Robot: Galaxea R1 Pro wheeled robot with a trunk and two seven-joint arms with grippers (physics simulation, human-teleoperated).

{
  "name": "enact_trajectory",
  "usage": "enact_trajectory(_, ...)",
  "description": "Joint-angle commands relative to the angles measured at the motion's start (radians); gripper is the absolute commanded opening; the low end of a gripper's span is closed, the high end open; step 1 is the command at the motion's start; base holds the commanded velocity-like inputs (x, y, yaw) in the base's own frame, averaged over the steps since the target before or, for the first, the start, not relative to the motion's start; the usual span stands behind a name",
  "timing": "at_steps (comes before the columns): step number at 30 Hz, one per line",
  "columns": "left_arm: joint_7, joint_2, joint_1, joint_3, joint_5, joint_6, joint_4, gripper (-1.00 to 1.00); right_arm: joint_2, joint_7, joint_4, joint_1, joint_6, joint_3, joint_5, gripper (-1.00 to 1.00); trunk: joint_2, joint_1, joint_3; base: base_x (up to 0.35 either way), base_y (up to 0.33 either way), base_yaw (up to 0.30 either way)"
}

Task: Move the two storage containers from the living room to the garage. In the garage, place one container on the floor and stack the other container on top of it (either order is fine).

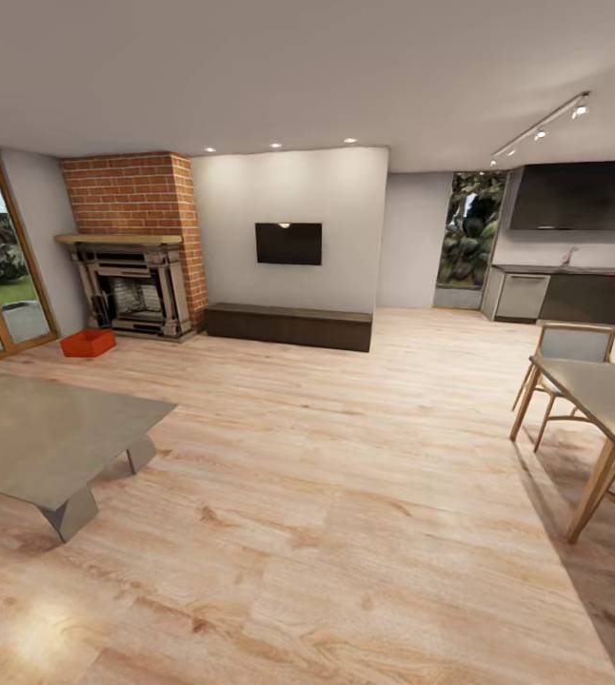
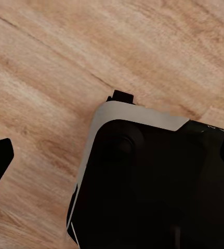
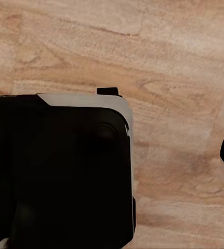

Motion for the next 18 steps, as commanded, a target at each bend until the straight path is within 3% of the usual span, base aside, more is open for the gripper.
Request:
enact_trajectory(1,0.001,0.000,-0.001,0.003,0.003,-0.002,0.001,1.00,0.001,-0.001,0.003,-0.001,-0.006,0.009,-0.010,1.00,-0.001,0.001,-0.001,0.325,0.000,0.000)
enact_trajectory(18,-0.004,0.000,-0.001,0.003,0.001,-0.004,0.001,1.00,0.002,-0.001,0.003,-0.001,-0.006,0.008,-0.010,1.00,-0.001,0.001,-0.001,0.325,0.000,0.000)
